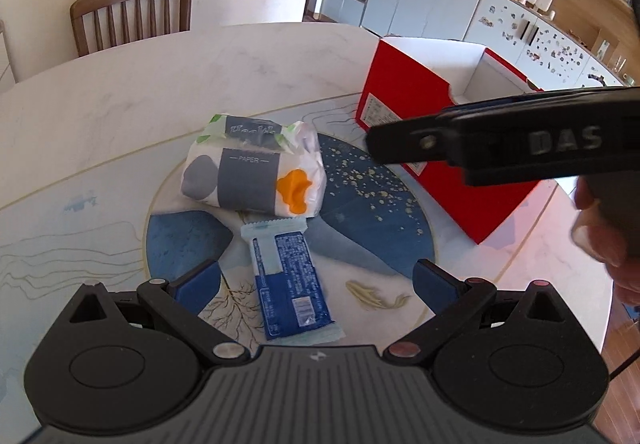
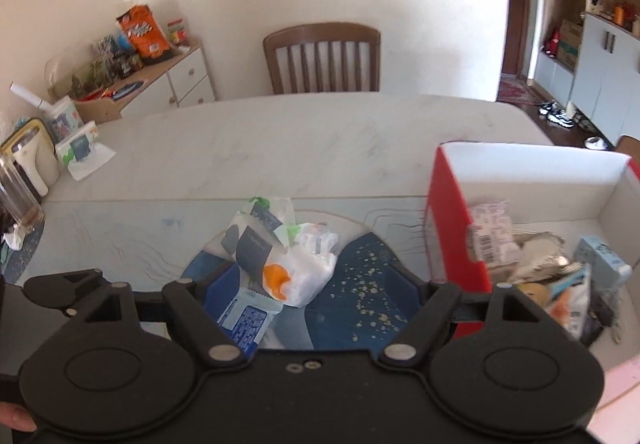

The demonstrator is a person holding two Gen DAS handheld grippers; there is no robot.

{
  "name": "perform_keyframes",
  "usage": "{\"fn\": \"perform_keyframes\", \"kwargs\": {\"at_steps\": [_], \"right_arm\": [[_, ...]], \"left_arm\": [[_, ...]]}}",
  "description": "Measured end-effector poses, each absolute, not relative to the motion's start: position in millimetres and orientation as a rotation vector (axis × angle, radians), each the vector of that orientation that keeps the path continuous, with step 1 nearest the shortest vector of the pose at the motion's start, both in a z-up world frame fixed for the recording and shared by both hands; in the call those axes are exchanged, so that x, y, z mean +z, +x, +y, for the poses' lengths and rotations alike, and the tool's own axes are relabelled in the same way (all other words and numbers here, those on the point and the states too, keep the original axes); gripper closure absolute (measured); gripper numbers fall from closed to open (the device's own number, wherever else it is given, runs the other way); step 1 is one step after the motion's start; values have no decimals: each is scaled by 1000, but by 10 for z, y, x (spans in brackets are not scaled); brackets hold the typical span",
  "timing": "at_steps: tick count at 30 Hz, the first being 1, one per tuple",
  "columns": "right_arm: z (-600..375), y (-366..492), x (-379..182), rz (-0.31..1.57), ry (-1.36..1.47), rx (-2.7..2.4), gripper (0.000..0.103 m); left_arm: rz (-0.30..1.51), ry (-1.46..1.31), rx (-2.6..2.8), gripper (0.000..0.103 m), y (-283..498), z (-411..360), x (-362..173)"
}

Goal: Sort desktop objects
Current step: 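Grasp the white tissue bag with the right tool while the left tool grasps the blue snack bar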

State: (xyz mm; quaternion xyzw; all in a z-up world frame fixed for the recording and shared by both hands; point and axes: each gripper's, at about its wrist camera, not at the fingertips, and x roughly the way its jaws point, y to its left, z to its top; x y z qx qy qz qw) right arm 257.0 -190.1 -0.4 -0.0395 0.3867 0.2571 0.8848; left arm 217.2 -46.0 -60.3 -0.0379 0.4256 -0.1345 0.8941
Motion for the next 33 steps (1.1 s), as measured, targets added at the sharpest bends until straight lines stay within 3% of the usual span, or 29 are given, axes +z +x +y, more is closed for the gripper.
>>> {"fn": "perform_keyframes", "kwargs": {"at_steps": [24,33], "right_arm": [[-1354,3148,-705,959,-136,593,22],[-1276,3227,-785,967,-145,598,23]], "left_arm": [[902,-89,-260,1,2259,-495,-959],[908,-76,-261,9,2257,-510,-1010]]}}
